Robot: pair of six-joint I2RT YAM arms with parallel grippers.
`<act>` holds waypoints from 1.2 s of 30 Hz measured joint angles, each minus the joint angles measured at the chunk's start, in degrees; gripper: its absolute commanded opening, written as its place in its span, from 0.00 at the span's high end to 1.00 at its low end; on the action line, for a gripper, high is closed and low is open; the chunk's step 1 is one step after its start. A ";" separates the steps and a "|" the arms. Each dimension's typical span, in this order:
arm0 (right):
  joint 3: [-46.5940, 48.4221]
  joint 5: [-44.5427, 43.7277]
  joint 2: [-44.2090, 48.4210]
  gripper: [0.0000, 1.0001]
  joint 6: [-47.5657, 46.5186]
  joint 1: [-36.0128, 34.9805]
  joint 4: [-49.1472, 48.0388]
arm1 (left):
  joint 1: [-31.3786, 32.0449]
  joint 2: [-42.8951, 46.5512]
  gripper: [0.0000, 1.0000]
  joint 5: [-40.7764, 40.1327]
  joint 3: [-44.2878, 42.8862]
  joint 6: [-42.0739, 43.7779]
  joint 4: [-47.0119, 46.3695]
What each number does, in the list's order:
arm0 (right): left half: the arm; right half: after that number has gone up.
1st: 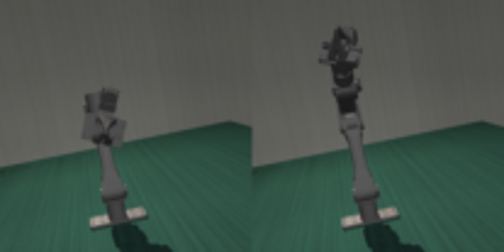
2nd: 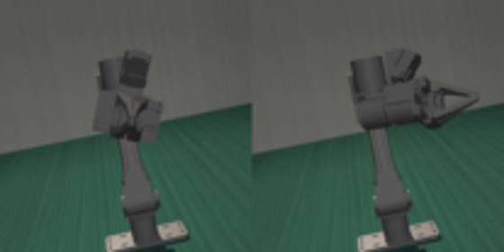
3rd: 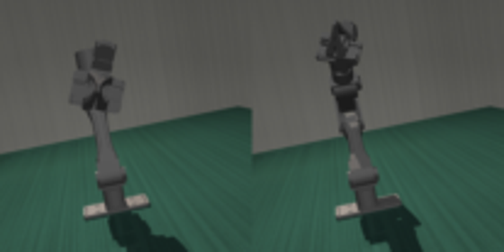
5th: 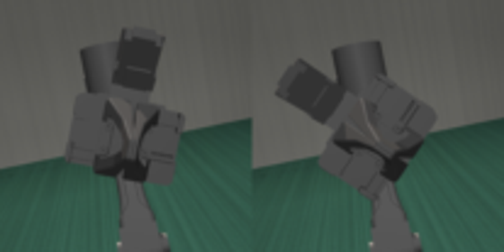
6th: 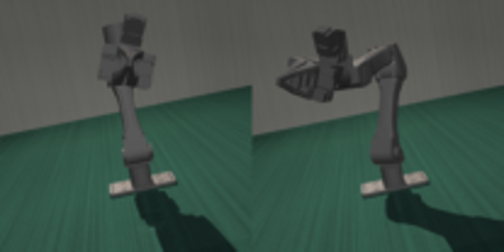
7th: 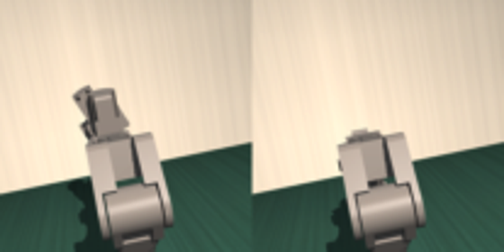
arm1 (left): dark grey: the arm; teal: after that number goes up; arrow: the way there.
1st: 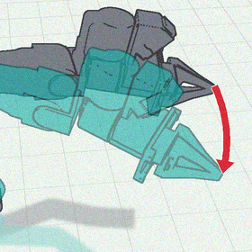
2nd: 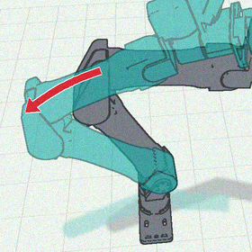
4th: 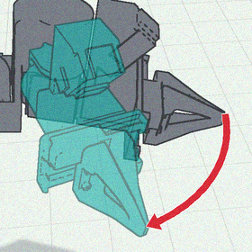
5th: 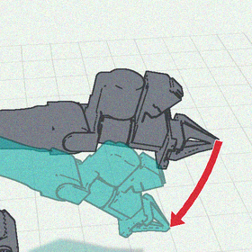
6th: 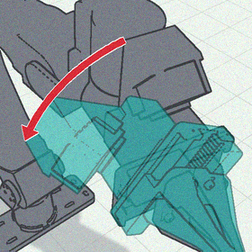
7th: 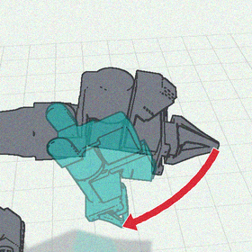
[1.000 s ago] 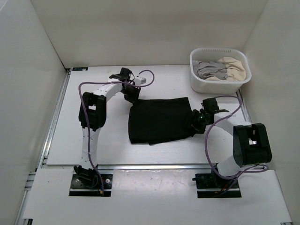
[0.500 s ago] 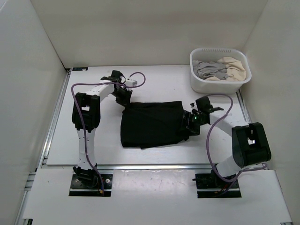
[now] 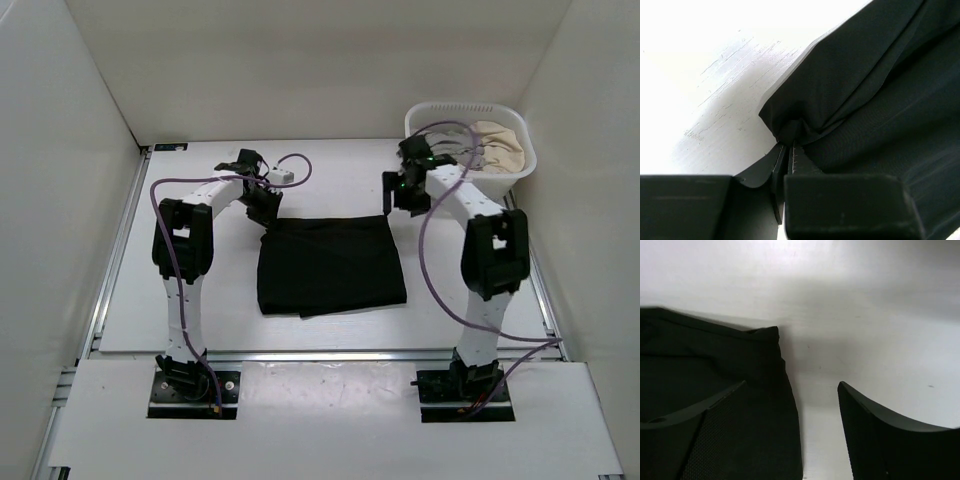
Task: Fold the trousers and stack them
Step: Fold the trousers
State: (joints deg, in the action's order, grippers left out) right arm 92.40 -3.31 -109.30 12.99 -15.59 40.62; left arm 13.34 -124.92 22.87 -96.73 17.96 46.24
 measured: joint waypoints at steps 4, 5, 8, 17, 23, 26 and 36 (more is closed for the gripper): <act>3.85 -0.63 -9.75 0.21 -2.12 -3.32 4.39 | 0.00 0.20 0.81 -0.04 0.00 -0.02 0.04; 4.63 -0.81 -11.37 0.21 -2.56 -4.07 4.90 | 0.00 0.26 0.81 -0.04 0.00 -0.02 0.04; 5.49 -0.94 -13.40 0.23 -2.91 -5.88 5.86 | 0.00 0.33 0.81 -0.07 0.00 -0.02 0.04; 6.38 -1.62 -14.19 0.43 -0.79 -5.62 4.50 | 0.00 1.27 0.81 -0.17 0.50 0.02 0.26; 7.06 0.74 -16.52 0.60 3.21 -5.16 0.79 | 0.00 1.44 0.81 -0.20 1.11 0.02 0.31; 7.34 1.75 -17.49 0.94 6.12 -5.05 -0.96 | 0.00 1.46 0.81 -0.20 1.22 0.02 0.35; -6.21 1.90 -10.45 1.00 25.59 -1.31 -13.25 | -0.07 4.31 0.86 0.02 6.01 0.17 0.31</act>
State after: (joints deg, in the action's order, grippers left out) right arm 86.19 -1.41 -119.74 38.59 -16.91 27.38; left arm 13.28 -120.62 22.90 -90.72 18.13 46.54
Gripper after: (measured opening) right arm 0.010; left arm 0.146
